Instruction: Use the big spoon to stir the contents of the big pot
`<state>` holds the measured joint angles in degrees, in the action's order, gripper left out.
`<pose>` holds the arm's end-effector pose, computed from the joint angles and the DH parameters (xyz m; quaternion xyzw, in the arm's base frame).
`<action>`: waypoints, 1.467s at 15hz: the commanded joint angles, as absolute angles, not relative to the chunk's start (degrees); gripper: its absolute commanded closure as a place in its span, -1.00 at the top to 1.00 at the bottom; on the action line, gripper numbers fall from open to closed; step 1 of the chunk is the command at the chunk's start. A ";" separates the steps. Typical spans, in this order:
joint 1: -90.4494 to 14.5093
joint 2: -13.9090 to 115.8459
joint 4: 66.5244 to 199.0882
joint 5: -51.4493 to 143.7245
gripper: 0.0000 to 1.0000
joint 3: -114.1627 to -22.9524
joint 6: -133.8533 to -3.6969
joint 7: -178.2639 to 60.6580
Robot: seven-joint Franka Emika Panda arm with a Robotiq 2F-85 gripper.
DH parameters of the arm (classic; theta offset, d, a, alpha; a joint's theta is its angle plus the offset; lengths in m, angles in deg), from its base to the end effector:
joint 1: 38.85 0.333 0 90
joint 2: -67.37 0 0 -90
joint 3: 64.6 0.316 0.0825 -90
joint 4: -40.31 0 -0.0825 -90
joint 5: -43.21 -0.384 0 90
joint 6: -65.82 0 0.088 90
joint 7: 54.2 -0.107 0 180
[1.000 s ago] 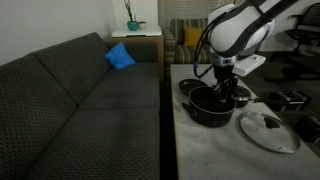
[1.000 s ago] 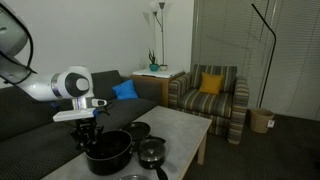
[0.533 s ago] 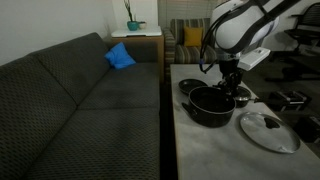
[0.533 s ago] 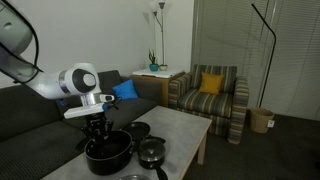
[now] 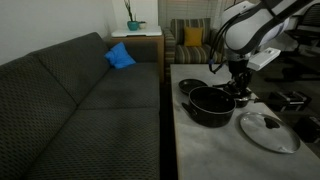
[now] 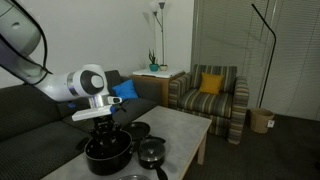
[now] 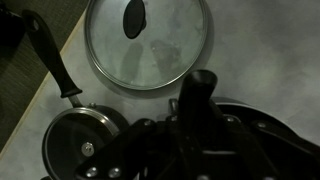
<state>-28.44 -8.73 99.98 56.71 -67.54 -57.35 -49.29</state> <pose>0.7113 0.0944 -0.0105 0.9674 0.1966 -0.1057 0.1198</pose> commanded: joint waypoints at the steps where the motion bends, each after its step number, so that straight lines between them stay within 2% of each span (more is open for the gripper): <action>1: -29.54 -7.40 103.06 56.13 -0.86 -67.42 -58.51 -49.54; 15: -28.58 -2.12 111.40 56.48 -0.86 -67.89 -55.00 -50.88; 22: -29.86 0.59 113.78 54.28 -0.86 -64.69 -51.53 -49.48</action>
<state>-28.80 -2.39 110.55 55.69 -66.86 -53.83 -50.28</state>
